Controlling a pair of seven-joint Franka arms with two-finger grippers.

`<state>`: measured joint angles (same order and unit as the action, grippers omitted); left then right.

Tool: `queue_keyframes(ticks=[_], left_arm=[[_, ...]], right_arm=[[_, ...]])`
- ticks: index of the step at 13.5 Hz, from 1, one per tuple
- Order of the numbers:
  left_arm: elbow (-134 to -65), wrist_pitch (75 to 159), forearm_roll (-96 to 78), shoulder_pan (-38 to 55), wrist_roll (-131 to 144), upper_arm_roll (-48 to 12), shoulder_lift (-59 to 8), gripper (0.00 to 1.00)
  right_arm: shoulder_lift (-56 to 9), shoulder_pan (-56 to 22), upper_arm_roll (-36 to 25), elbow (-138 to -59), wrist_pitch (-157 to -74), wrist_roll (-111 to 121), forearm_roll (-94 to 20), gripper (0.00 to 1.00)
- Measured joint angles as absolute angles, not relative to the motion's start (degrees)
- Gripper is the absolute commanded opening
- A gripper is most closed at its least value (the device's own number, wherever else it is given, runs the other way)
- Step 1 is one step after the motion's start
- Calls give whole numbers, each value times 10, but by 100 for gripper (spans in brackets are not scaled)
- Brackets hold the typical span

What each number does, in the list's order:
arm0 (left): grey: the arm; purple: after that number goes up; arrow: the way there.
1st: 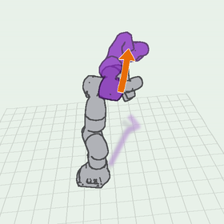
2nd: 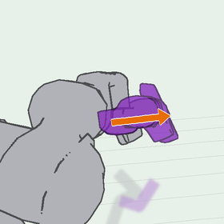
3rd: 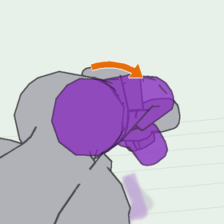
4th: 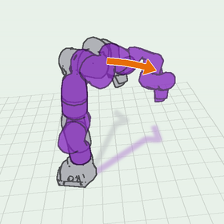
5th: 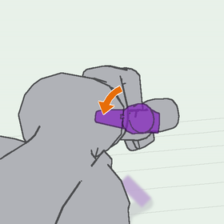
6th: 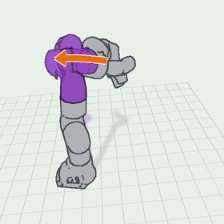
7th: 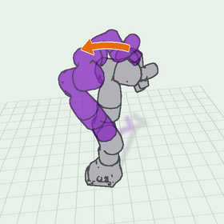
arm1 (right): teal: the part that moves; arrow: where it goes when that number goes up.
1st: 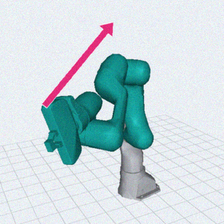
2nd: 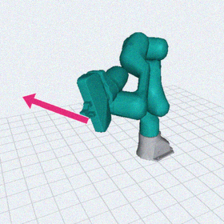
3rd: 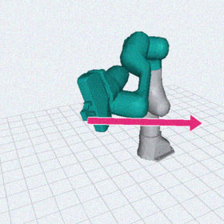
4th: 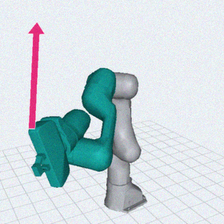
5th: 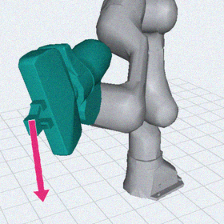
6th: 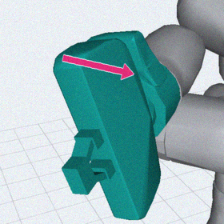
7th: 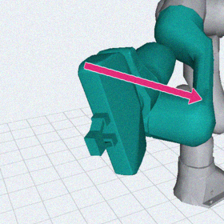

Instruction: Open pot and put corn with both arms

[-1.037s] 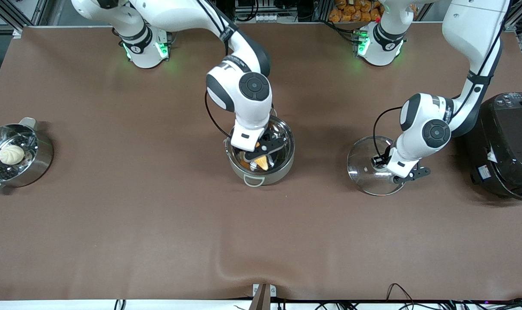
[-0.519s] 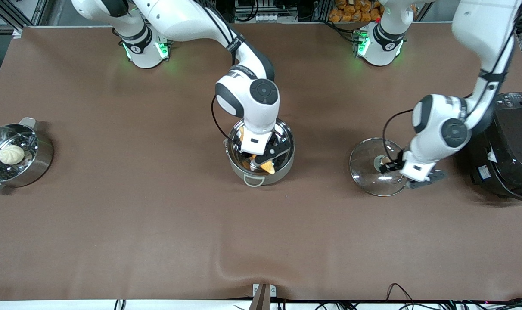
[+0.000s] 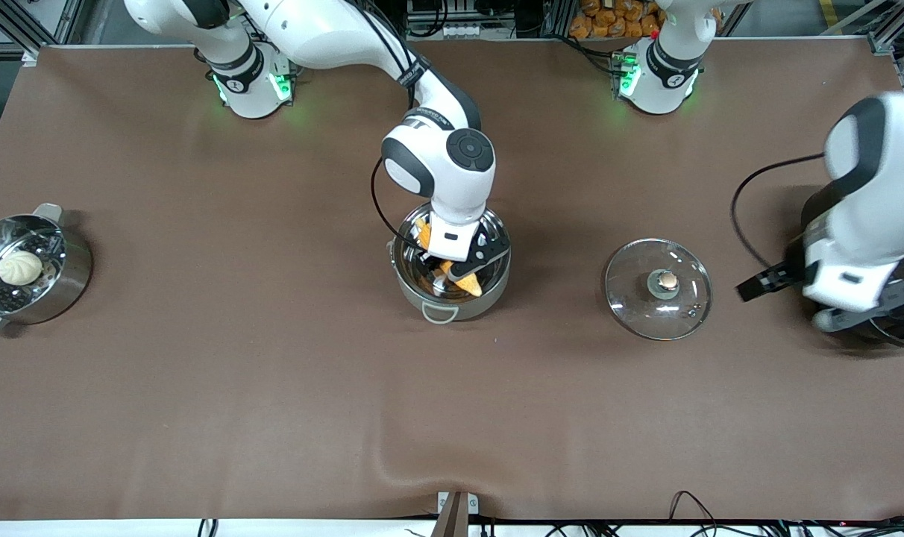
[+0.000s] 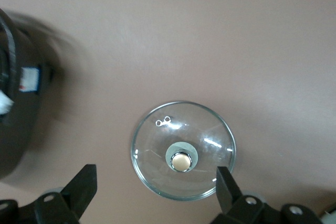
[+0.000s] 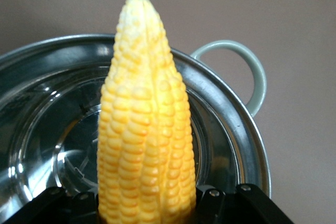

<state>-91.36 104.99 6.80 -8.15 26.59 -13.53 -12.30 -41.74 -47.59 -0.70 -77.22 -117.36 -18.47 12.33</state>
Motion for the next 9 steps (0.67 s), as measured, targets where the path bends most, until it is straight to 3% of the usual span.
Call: queue_keyframes(ticks=[3,9], left_arm=[[-883,1019,68,-89,208,-135,-95,100],[-883,978,60,-126,92,-133,-54,100]], right_arm=[[-423,-480,-7,-774,-1172,-185,125,22],[-424,-480,-8,-778,-1162,-185,125,27]])
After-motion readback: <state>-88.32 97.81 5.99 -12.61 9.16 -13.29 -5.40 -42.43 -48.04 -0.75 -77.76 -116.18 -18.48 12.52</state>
